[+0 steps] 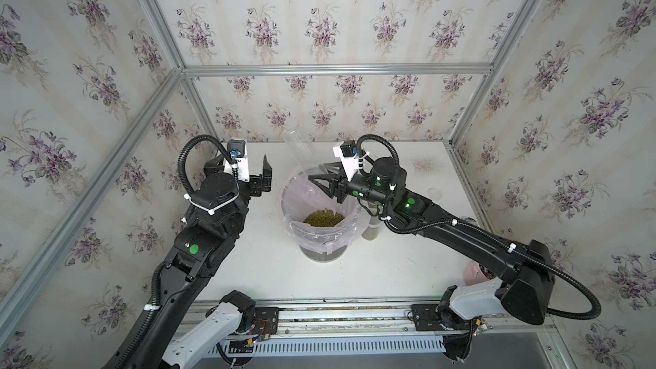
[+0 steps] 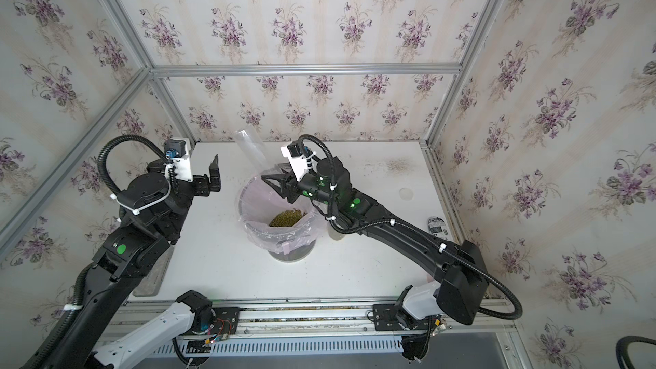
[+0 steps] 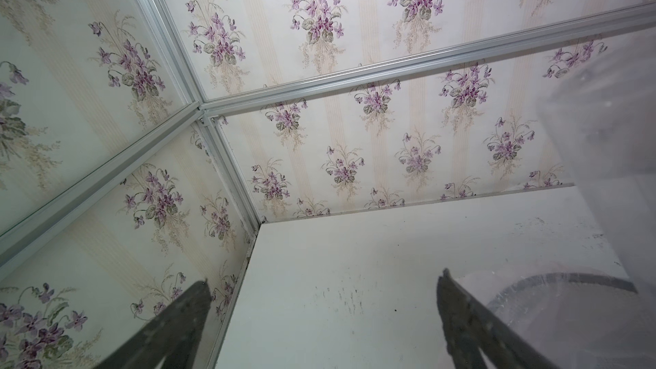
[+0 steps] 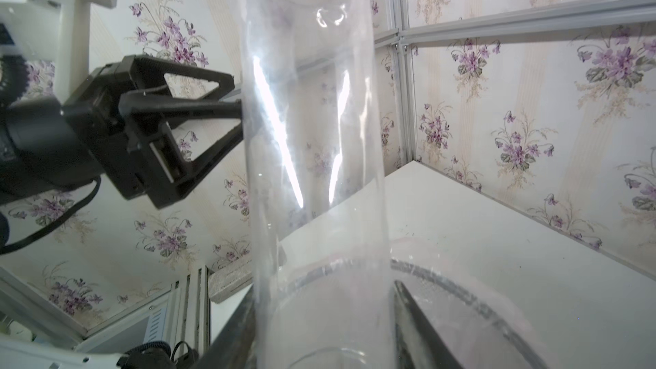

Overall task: Empty moldy mung beans from jars
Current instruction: Pour the moldy mung beans from the jar into the trash bin, then place the jar at the center of the board.

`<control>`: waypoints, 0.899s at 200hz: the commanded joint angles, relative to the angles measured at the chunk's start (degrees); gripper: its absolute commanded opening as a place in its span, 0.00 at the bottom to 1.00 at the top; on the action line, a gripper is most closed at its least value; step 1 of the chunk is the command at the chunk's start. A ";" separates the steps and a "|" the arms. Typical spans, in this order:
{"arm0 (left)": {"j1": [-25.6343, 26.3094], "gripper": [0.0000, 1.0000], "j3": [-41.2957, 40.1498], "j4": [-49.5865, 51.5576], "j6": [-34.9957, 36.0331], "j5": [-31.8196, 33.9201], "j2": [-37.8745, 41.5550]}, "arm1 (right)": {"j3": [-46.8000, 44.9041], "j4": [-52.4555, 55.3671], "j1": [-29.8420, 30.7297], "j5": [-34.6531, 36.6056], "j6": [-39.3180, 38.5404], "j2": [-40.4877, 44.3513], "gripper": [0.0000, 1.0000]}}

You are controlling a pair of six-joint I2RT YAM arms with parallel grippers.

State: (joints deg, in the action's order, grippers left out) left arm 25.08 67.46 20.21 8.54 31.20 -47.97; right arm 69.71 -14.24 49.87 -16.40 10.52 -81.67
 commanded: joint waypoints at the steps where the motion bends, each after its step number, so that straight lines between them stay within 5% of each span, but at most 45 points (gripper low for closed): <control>1: -0.08 1.00 0.21 -1.13 -0.37 0.37 0.13 | 5.88 6.21 0.06 0.81 -1.19 -3.51 0.20; 20: -0.07 1.00 0.04 -1.06 -0.67 0.53 0.26 | -0.61 -3.74 0.04 -0.39 1.31 0.39 0.20; 40: -0.04 1.00 -0.14 -1.09 -0.36 0.66 0.36 | 7.67 8.76 0.06 0.52 -1.19 -4.67 0.20; 61: -0.05 1.00 -0.09 -1.13 -0.40 1.03 0.53 | 5.33 4.08 0.06 -1.10 1.65 -2.18 0.21; 141: -0.08 1.00 -1.99 -1.96 0.90 1.61 1.04 | 28.53 32.09 -0.45 -1.51 0.82 -8.18 0.21; 180: -0.04 1.00 -3.10 -2.70 1.04 1.30 1.21 | 35.76 41.18 -6.55 2.34 1.23 -8.94 0.21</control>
State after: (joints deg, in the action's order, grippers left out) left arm 25.06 64.90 19.73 9.52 31.94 -46.85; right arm 102.56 19.27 46.57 -17.15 11.77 -90.11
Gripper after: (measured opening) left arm 0.996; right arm 0.468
